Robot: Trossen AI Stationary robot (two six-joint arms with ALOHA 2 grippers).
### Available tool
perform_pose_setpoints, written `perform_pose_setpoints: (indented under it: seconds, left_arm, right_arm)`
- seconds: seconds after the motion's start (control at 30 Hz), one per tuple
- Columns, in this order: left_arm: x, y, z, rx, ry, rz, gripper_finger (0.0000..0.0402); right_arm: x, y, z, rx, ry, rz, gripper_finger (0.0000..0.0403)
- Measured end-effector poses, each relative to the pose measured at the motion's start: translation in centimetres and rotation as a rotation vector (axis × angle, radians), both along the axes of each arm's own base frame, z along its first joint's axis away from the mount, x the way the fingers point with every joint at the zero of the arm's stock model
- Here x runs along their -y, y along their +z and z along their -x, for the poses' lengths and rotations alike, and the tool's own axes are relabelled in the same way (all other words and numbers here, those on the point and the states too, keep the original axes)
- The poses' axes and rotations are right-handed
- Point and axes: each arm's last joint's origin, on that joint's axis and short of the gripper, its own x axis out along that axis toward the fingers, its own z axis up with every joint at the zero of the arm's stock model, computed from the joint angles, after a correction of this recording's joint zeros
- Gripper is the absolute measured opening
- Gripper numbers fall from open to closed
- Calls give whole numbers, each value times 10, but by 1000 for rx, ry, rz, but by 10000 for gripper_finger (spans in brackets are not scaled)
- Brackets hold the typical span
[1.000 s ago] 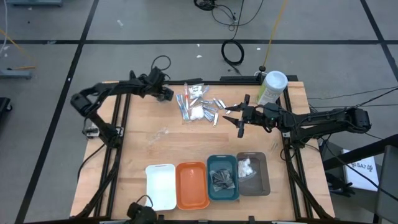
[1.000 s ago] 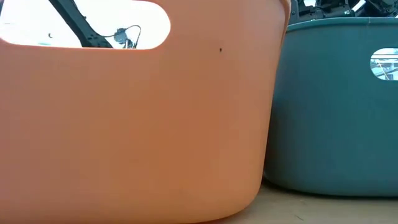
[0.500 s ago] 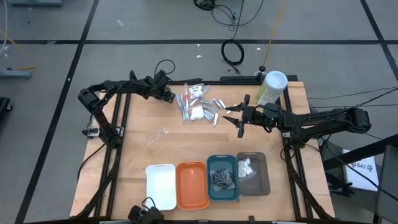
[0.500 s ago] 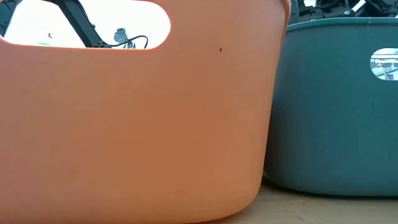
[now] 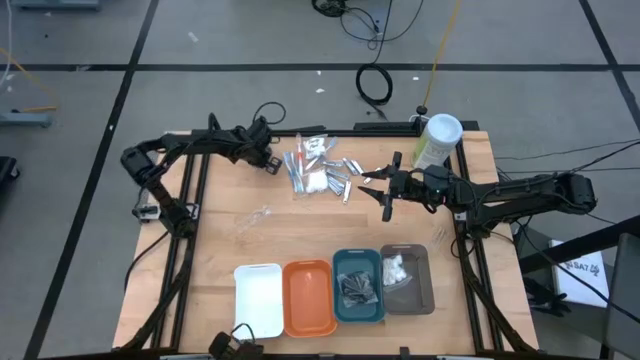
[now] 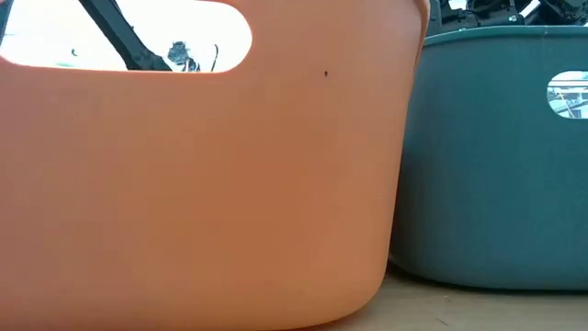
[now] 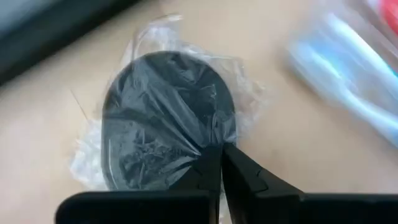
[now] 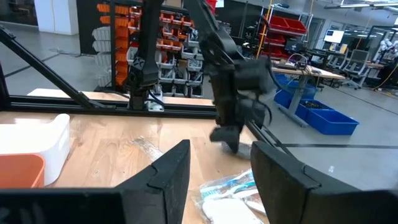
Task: Pick & Place Travel size toiletries
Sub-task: Put the black hairbrush into the blue bin
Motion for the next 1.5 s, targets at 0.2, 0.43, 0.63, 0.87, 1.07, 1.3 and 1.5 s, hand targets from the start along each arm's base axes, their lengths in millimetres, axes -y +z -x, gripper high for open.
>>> perform_pose_setpoints:
  seconds: [0.2, 0.43, 0.63, 0.87, 1.07, 1.3, 1.5]
  left_arm:
    - [24, 59, 0, 148, -92, -146, 1]
    - [73, 129, 6, 493, -376, -247, 0]
    - [110, 161, 1, 744, -645, -272, 0]
    - [144, 163, -25, 844, -822, -263, 0]
    - [168, 160, -46, 940, -977, -221, 0]
    - [179, 154, -61, 993, -1064, -183, 0]
    - [179, 153, -61, 993, -1060, -177, 0]
  right_arm:
    - [0, 0, 0, 1, -2, 0, 157]
    - [0, 0, 0, 0, -2, 0, 157]
    - [1, 0, -3, 29, -1, -4, 160]
    - [0, -11, -25, 110, 83, 2, 227]
    - [4, -15, -51, 163, 92, 2, 293]
    - [1, -15, -79, 166, 326, -58, 313]
    - [0, -12, -83, 194, 355, -56, 293]
